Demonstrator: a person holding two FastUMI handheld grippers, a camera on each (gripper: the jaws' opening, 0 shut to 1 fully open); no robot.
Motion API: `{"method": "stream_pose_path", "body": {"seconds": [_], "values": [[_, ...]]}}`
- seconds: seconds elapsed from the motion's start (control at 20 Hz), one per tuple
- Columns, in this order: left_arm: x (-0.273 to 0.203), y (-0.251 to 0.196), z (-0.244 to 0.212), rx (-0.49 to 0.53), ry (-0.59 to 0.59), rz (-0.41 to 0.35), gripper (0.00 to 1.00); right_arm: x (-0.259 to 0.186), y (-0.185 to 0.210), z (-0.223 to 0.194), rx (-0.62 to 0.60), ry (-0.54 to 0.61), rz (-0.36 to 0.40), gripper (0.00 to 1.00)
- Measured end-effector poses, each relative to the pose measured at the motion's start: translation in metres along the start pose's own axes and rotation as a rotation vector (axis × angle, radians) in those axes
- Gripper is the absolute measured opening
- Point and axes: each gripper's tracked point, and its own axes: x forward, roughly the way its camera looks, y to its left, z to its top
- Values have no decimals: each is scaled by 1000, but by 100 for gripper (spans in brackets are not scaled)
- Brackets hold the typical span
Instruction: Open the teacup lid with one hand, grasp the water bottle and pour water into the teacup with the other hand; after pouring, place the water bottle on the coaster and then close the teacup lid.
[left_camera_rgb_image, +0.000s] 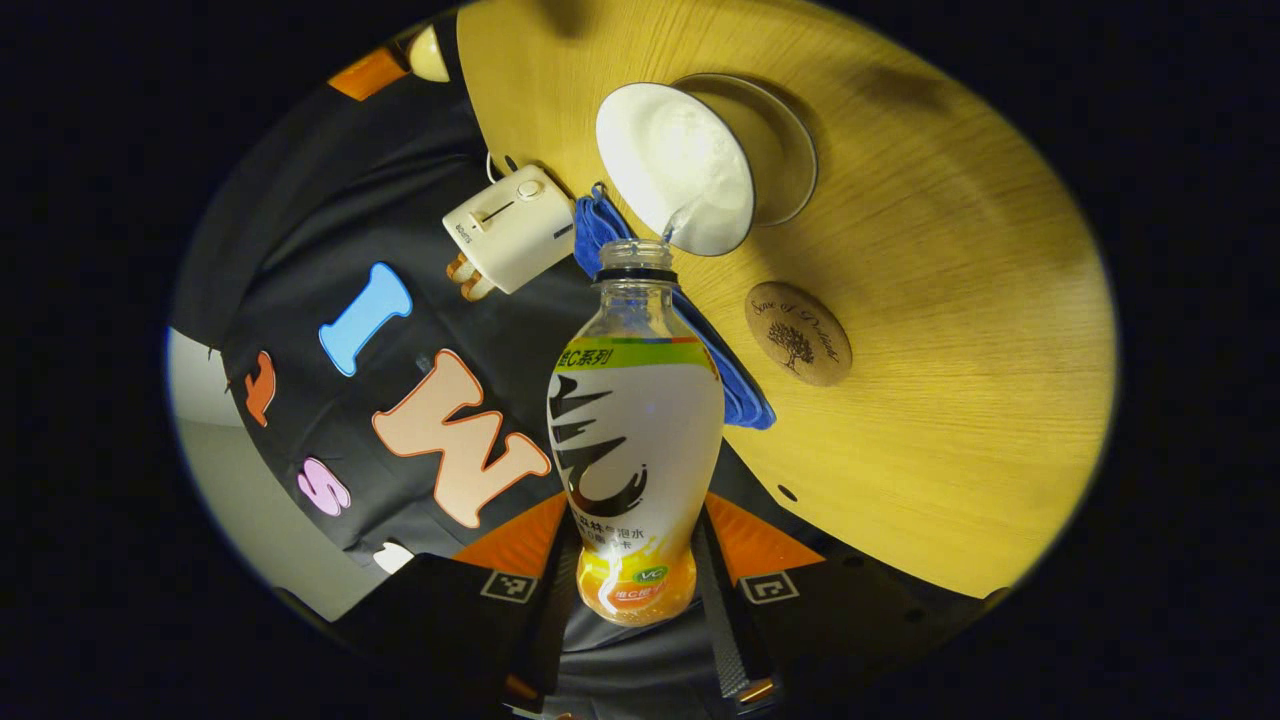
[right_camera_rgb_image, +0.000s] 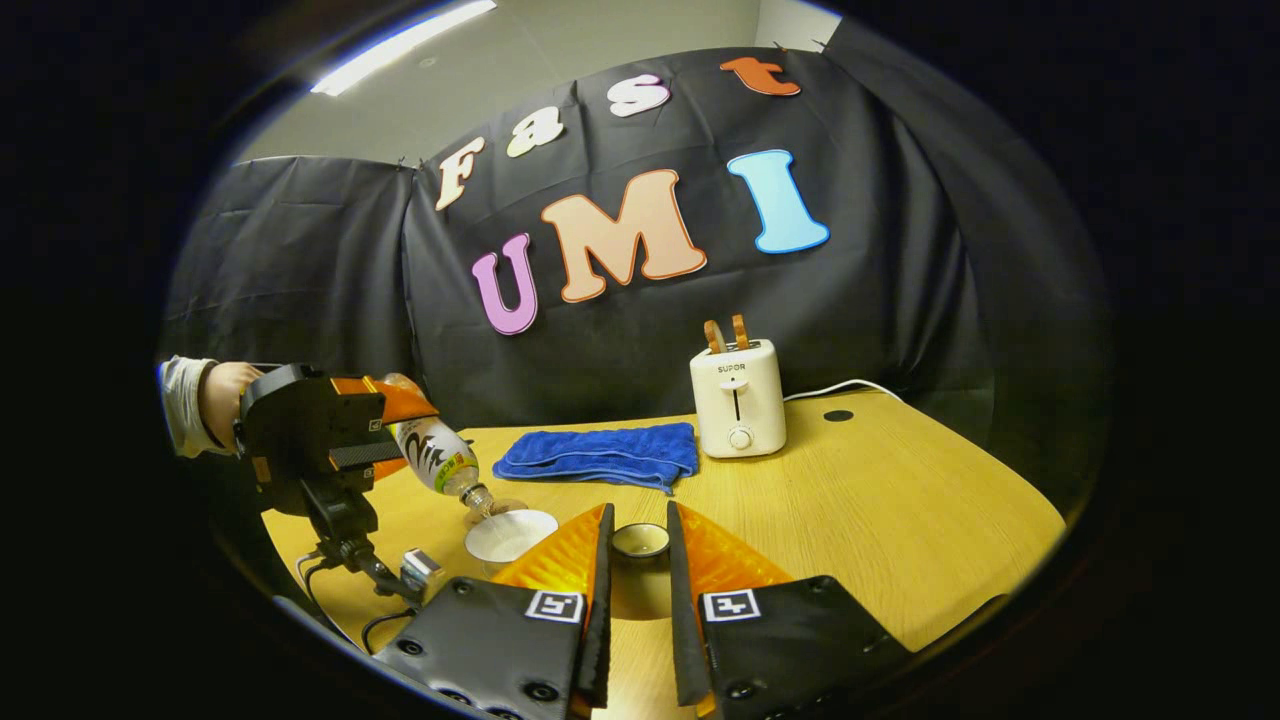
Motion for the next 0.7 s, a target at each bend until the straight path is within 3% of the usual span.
{"method": "stream_pose_path", "body": {"seconds": [0.4,0.7], "values": [[-1,-1,3,-37,-20,-3,58,0,-1,1,-6,-2,0,31],[2,-16,12,-322,-84,-83,58,1,1,-3,0,9,3,29]]}}
